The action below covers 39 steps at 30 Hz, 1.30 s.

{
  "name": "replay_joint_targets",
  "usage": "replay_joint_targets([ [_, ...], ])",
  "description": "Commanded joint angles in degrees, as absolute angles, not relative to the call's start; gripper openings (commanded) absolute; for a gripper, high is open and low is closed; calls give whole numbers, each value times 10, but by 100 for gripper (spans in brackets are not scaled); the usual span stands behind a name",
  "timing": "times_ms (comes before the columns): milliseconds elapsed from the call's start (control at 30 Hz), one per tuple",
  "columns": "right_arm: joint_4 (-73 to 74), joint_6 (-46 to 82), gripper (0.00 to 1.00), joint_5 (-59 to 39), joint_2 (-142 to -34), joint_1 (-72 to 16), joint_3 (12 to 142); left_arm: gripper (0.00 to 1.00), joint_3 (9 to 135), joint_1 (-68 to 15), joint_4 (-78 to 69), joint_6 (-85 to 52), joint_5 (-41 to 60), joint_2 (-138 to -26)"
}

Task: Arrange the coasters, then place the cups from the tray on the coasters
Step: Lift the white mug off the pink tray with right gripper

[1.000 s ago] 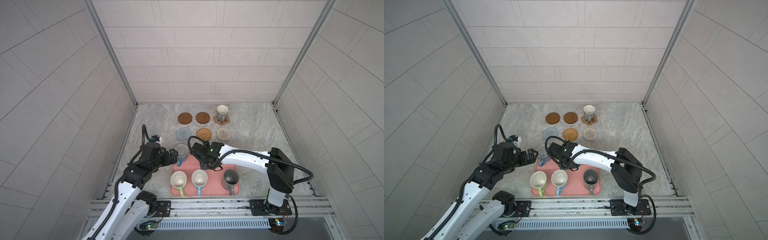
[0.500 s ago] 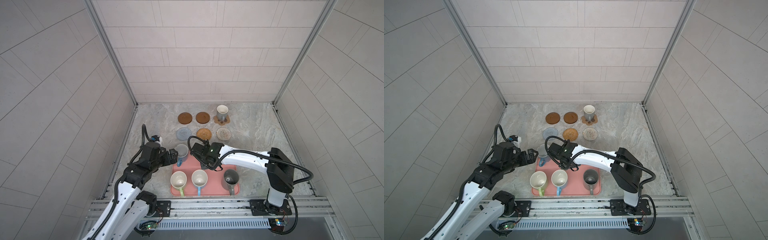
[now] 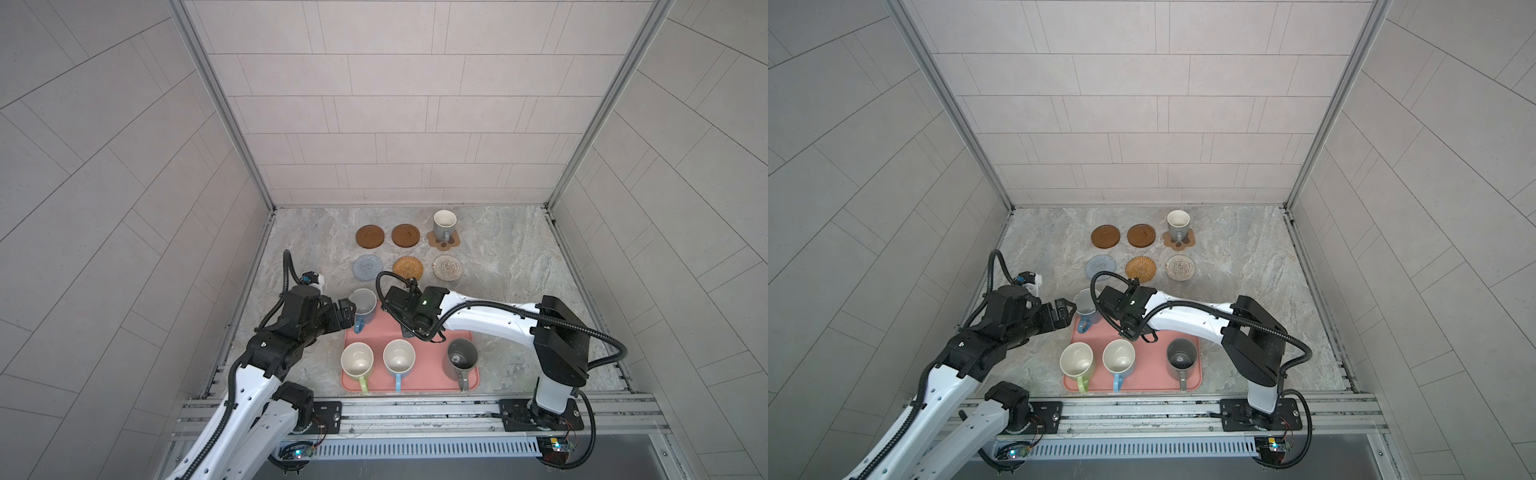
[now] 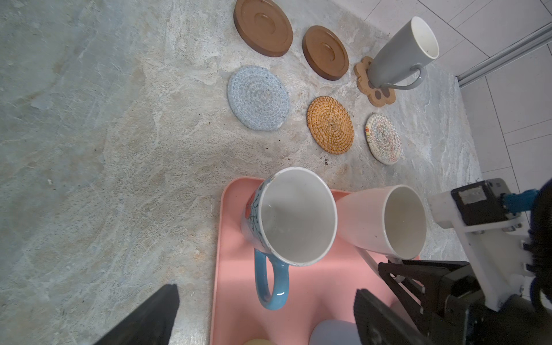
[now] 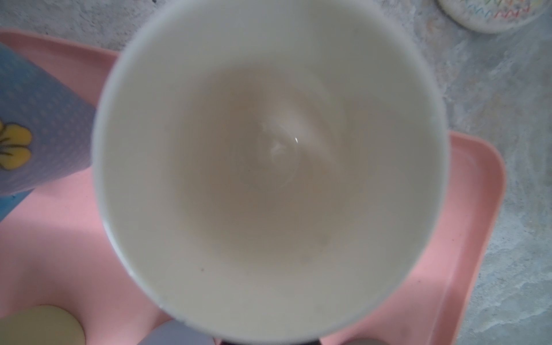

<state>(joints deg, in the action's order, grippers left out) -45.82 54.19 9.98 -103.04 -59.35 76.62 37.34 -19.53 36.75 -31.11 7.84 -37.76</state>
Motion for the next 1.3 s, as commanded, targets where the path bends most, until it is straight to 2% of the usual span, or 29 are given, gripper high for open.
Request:
replay_joint_targets([
  [0,-448,541,21,122,-1012,-595,762,99,369,-198,366,-315,76,-373],
  [267,-445,539,18,129,-1013,-595,764,99,366,-198,364,-315,77,-371],
  [433,-444,536,23,132,-1013,-595,766,99,367,-198,364,-316,77,-371],
  [600,-438,537,23,136,-1015,-595,767,99,367,-198,365,-316,77,-370],
  [967,-427,535,13,151,-1014,-595,769,99,367,-198,366,-317,77,-367],
  [1267,-416,504,11,181,-996,-596,780,99,367,-198,368,-316,77,-365],
])
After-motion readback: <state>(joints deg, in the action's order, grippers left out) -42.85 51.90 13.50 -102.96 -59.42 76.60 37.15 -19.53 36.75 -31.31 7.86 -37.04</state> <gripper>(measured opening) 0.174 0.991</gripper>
